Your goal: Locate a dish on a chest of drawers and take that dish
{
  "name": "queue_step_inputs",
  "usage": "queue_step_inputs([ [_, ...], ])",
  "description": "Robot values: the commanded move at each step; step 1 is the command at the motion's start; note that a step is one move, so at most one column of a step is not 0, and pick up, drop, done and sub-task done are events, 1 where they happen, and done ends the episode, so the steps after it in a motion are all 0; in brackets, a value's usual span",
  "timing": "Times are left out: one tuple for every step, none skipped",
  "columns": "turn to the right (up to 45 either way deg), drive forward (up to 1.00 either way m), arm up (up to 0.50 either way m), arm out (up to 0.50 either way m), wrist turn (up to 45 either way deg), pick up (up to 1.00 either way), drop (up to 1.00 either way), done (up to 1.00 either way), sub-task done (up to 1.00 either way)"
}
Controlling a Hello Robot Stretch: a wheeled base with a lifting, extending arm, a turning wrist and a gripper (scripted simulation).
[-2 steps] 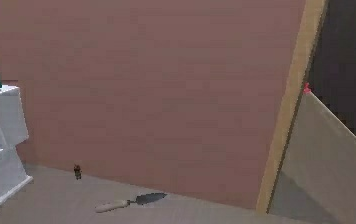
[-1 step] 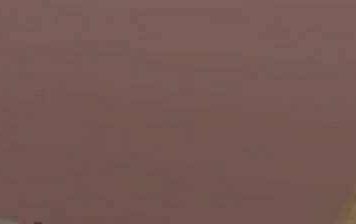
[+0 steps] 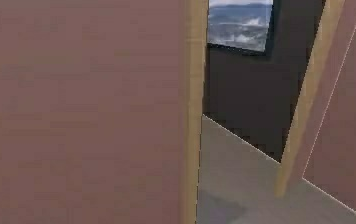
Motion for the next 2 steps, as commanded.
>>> queue_step_inputs([
  [45.0,0.00,0.00,0.00,0.0,0.00,0.00,0.00,0.00],
  [3.0,0.00,0.00,0.00,0.0,0.00,0.00,0.00,0.00],
])
